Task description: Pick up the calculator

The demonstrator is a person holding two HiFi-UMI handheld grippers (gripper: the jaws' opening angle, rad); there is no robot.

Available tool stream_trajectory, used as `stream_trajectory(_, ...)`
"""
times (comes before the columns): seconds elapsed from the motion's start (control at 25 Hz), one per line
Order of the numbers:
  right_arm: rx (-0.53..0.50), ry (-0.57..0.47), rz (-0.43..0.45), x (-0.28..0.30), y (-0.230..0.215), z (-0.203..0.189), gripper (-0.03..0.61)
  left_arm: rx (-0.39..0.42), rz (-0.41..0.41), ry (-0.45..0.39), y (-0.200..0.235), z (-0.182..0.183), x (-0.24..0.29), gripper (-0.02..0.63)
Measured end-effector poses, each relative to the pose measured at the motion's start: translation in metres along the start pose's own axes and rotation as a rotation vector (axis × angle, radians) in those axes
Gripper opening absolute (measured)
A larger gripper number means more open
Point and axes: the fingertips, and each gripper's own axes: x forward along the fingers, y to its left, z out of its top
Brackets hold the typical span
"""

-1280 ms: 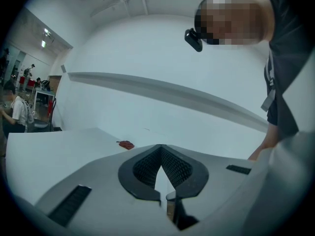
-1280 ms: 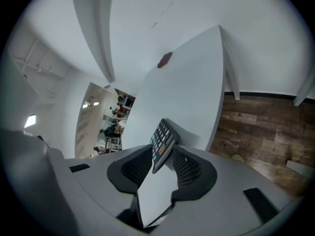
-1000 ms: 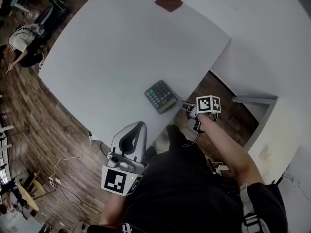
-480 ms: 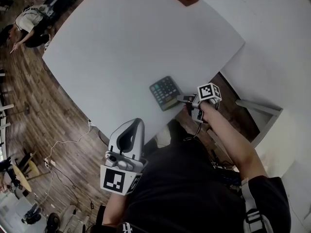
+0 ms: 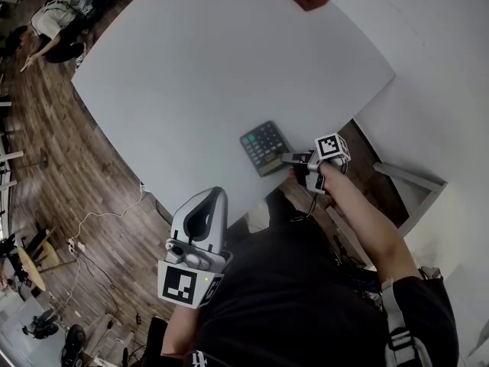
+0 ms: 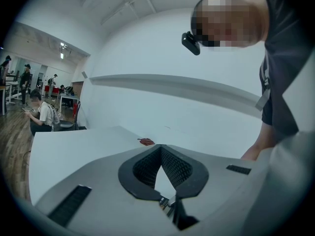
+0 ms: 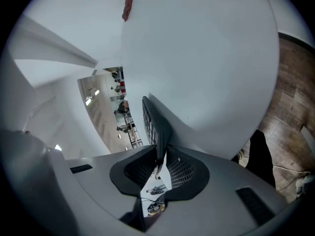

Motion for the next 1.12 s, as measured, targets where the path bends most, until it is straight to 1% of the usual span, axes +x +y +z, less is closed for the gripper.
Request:
stream_trajectory(0.08,-0.019,0.001,0.019,0.001,0.001,0.000,0.067,-0.002,0.003,0.014,0.001,-0.002,-0.001,0.006)
stream_trajectory(0.28,-0.112,-0.023,0.046,0.000,0.011,0.003,0.057,-0.013,-0.016,-0.026,-0.004,0.004,0.005,0.006)
stream_trajectory(0.44,-0.135,-0.061,0.099,-0.001,0.031,0.004,0.057,-0.016,-0.026,-0.036,-0.005,0.004,0.005,0.006)
stream_trajectory(0.72,-0.211,-0.125,0.160,0.002,0.086,-0.003,0.057,-0.012,-0.044,-0.038,0.004,0.000,-0.011,0.006)
stream_trajectory(0.8,-0.220,-0.150,0.196,0.001,0.105,-0.006,0.057,-0.005,-0.050,-0.039,0.005,-0.001,-0.015,0.006)
stream_trajectory(0.92,-0.245,-0.196,0.249,-0.004,0.133,-0.008,0.057,-0.003,-0.071,-0.065,0.006,0.002,-0.020,0.006)
stream_trajectory(1.12,-0.274,-0.276,0.307,-0.016,0.188,-0.023,0.057,0.003,-0.099,-0.084,0.012,0.006,-0.033,0.006)
